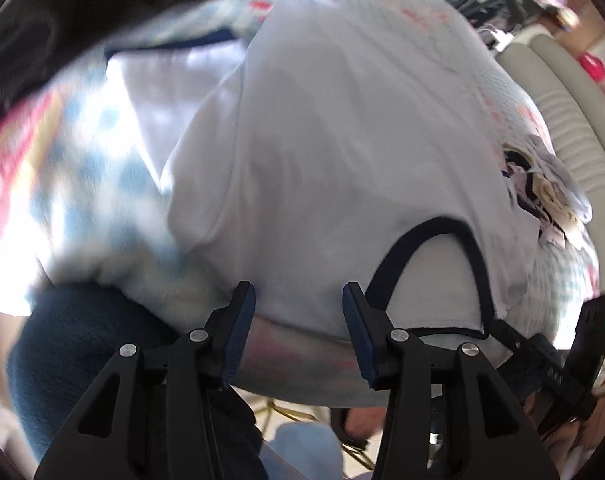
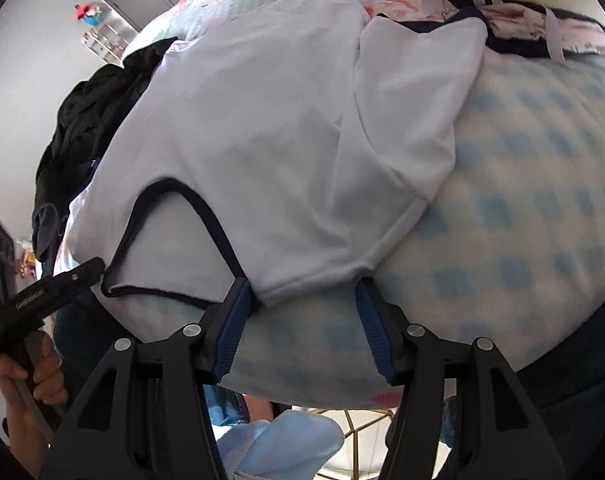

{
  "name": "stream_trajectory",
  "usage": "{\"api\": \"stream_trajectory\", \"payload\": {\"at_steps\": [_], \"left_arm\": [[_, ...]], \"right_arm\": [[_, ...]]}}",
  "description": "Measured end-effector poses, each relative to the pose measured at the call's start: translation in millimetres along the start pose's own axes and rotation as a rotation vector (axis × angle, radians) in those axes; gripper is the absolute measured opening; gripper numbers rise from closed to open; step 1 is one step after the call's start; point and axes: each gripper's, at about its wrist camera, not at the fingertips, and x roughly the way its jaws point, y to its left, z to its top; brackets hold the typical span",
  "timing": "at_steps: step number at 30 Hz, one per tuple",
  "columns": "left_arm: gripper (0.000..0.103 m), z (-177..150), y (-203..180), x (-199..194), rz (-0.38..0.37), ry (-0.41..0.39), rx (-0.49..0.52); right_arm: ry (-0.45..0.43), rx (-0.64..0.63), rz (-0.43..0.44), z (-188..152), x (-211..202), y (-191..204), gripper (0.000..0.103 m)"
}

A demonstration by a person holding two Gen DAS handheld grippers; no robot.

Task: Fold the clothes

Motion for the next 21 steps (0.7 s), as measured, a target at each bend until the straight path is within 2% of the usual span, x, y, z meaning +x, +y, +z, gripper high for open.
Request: {"api": "stream_trajectory", "payload": {"at_steps": [1,4,6,12,15,19,21], "left_arm": [[0.047,-2,2,3,0.000,0.002,-0.014],[0.047,-11,-10,4,0.043,-0.011,0.048],[0.049,-16,-15,1,0.033,-0.030,0.066],[0.049,-12,-10,-14,-0.082,-0.100,0.024],[0.049,-8,-3,-19,-0.110,-0.107,-0.011],[0.049,-1,9,-26,-0.144,-0.119,-0.056],[0.050,2,16,-35,-0.141,-0.140,-0.070]], "right_arm": [[0.001,0.009,0.013,-1,-1,-3,0.056],[0.009,0.066,0.070,-2,-2,-17,0.056],[0.010,0.106,0.096,-4,0,-27,0.056],[-0.020,0.080,0.081,-2,-4,-17,0.056],[-0.039,0.096,0.115,1,-9,-15,0.057],[-0.010,0.094,0.035,-5,-12,-26,0.057],[-0.015,0.108,0.041,-8,-14,-30,0.057]]}}
